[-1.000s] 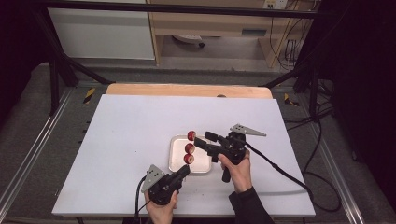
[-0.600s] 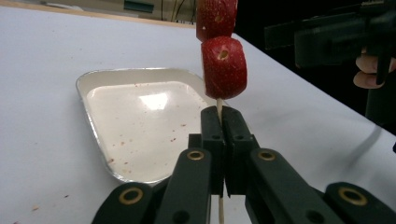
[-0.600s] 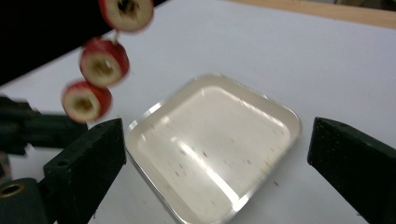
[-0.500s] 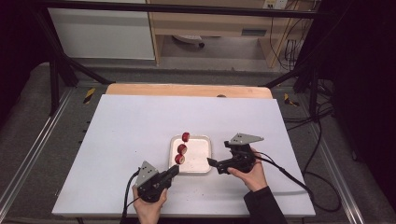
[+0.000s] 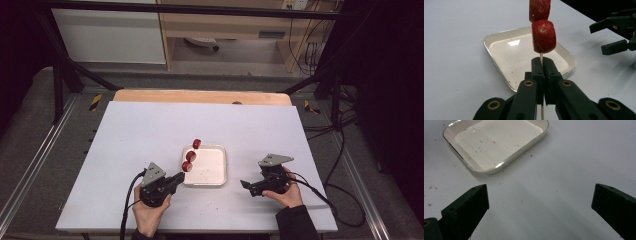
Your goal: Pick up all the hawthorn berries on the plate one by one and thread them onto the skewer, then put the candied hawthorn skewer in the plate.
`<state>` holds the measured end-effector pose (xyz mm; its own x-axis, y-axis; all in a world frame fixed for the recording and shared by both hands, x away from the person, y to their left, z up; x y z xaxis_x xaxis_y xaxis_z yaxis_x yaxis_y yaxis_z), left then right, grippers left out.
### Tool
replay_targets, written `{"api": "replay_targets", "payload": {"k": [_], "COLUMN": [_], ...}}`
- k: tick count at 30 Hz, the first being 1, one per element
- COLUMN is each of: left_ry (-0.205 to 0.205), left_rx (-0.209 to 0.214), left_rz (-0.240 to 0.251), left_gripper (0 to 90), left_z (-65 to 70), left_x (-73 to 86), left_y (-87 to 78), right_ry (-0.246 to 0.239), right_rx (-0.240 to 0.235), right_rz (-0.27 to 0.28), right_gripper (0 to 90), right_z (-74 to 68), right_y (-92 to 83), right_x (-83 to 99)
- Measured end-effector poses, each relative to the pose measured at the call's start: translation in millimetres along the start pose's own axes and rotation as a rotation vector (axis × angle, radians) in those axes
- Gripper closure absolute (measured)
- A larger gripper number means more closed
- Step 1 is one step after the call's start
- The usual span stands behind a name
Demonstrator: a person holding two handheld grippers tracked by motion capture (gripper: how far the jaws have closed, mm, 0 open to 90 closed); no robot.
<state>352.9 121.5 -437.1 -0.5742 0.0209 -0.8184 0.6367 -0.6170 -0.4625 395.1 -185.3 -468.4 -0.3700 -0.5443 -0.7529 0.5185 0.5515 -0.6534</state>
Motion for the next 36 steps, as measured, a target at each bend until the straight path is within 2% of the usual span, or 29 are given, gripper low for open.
{"api": "replay_targets", "payload": {"k": [9,11,18,25,28,36], "left_ry": [0.042,0.05,0.082,0.105,0.114,0.139], "left_rx": [-0.018,-0.015,-0.043,-0.083,-0.114,-0.164], "left_rz": [-0.067,-0.092,-0.177,-0.257,-0.293,-0.362], "left_gripper": [88.5,88.4,88.4,88.4,88.4,88.4], "left_z": [-0.3,-0.3,-1.8,-3.8,-4.7,-3.3], "left_x": [-16.5,-18.8,-25.2,-23.5,-20.5,-9.1], "left_y": [9.8,13.7,31.9,53.7,62.3,75.1], "right_ry": [0.023,0.025,0.038,0.041,0.04,0.052], "right_rx": [0.017,0.018,0.026,0.025,0.022,0.018], "right_rz": [-0.019,-0.024,-0.031,-0.035,-0.038,-0.027], "right_gripper": [1.3,1.3,1.4,1.4,1.5,1.5], "right_z": [6.9,8.0,11.2,10.9,11.4,12.2], "right_y": [-10.5,-13.0,-18.2,-18.0,-18.8,-21.0], "right_x": [27.5,32.5,40.9,43.9,44.4,45.5]}}
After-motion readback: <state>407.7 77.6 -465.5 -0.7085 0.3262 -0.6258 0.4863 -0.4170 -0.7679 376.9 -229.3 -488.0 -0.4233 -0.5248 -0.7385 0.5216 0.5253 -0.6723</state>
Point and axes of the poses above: each handheld gripper's, and its own axes: y roughly forward along the jaws, x roughly out of its underside, z roughly to its right, the point moved 5 cm from there along y, roughly forward along the jaws, and after that the axes turned 10 degrees about -y, right-handed, at the moved point
